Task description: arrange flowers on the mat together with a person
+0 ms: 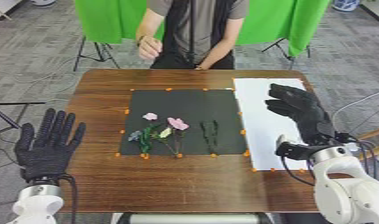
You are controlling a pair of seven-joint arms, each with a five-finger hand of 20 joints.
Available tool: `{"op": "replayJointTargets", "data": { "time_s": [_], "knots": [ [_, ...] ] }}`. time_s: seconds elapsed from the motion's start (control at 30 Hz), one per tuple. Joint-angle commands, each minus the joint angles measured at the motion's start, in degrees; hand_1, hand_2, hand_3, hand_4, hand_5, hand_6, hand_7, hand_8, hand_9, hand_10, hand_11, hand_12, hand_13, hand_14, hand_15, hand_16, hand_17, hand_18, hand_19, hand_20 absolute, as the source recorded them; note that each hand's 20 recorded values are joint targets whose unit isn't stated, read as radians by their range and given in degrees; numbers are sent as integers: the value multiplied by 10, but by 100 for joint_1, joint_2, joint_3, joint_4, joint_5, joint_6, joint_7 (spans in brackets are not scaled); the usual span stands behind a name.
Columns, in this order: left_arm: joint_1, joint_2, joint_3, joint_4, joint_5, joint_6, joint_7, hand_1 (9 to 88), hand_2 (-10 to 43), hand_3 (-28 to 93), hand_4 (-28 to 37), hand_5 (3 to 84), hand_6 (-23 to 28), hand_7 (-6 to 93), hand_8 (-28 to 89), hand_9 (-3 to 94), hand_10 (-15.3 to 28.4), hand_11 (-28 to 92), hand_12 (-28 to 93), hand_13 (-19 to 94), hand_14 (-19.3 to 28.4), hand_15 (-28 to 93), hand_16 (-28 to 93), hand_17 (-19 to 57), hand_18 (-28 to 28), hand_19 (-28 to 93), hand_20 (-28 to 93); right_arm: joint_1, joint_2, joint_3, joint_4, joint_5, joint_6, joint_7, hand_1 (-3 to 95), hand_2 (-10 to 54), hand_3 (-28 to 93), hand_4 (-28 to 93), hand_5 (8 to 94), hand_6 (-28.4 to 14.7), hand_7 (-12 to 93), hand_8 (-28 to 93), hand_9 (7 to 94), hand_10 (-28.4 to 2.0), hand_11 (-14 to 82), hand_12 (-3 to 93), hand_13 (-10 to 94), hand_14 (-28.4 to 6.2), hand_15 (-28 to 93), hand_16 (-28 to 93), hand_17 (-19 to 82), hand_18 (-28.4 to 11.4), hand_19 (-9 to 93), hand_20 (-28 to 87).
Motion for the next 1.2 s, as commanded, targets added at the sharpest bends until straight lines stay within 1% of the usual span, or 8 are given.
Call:
{"op": "replayJointTargets", "data": {
  "time_s": [0.03, 0.33, 0.4, 0.5, 0.6, 0.8, 0.9, 1.2],
  "knots": [
    [19, 6, 19, 51, -48, -58, 8, 277, 137, 719, -283, 460, 69, 123, -106, 420, 130, 173, 65, 324, 132, 236, -63, -58, 155, 373, 102, -20, 130, 32, -11, -199, 112, -81, 277, 60, 820, -267, 526, 14, 175, -135, 525, -84, 70, 115, 431, -128, 143, 196, 132, -180, 367, 162],
    [-44, -7, 89, 67, -3, -56, -15, 277, 138, 719, -283, 460, 69, 122, -106, 421, 131, 171, 65, 324, 132, 236, -63, -51, 149, 363, 99, 6, 425, 392, 68, -2841, 488, 277, 272, 32, 836, -268, 481, 9, 173, -140, 438, -84, 49, 90, 272, -94, 51, 113, 119, -130, 297, 116],
    [-18, -5, 114, 42, -3, -19, -7, 278, 139, 716, -283, 460, 70, 121, -106, 421, 131, 171, 65, 324, 132, 235, -63, -49, 146, 361, 97, 149, 570, 355, 94, -3901, 440, 916, 272, 19, 837, -267, 459, 5, 171, -139, 402, -90, 44, 83, 244, -93, 37, 95, 107, -125, 293, 107],
    [-14, -12, 153, 33, 178, 25, -58, 276, 139, 717, -283, 460, 70, 120, -106, 421, 131, 171, 65, 324, 132, 235, -63, -49, 145, 361, 97, 492, 802, 197, 249, -5269, -3, 1855, 273, 15, 826, -268, 421, -14, 156, -129, 356, -118, 48, 81, 226, -114, 35, 86, 96, -126, 307, 102],
    [-31, -35, 175, 37, 154, 18, -51, 274, 140, 722, -283, 461, 71, 120, -105, 421, 131, 171, 64, 324, 132, 236, -63, -50, 146, 362, 98, 1082, 1011, -213, 689, -5825, -176, 2281, 276, 15, 816, -261, 389, -24, 145, -118, 328, -125, 48, 81, 221, -131, 36, 85, 84, -136, 339, 95],
    [-35, -50, 228, 30, 421, 195, -132, 274, 141, 726, -283, 461, 71, 120, -105, 420, 132, 171, 64, 323, 132, 237, -63, -51, 146, 364, 98, 2094, 1196, -649, 1471, -6435, -1001, 2508, 282, 9, 807, -256, 349, -32, 138, -112, 283, -122, 43, 82, 209, -147, 32, 92, 75, -147, 368, 87],
    [-10, -58, 232, 18, 383, 198, -96, 276, 140, 730, -283, 461, 71, 121, -105, 420, 131, 171, 65, 323, 132, 238, -63, -53, 147, 366, 99, 2545, 1253, -955, 1879, -6484, -890, 2519, 291, -4, 804, -255, 344, -33, 137, -110, 271, -121, 40, 81, 207, -148, 30, 97, 73, -152, 376, 83],
    [1, -74, 310, 31, 380, 268, -74, 281, 139, 730, -283, 462, 72, 122, -106, 422, 133, 174, 65, 324, 133, 242, -63, -54, 148, 369, 99, 3761, 1286, -1500, 3020, -5750, -2116, 2723, 311, -29, 805, -260, 322, -36, 132, -109, 246, -118, 37, 80, 209, -145, 24, 109, 76, -141, 371, 70]
  ]
}}
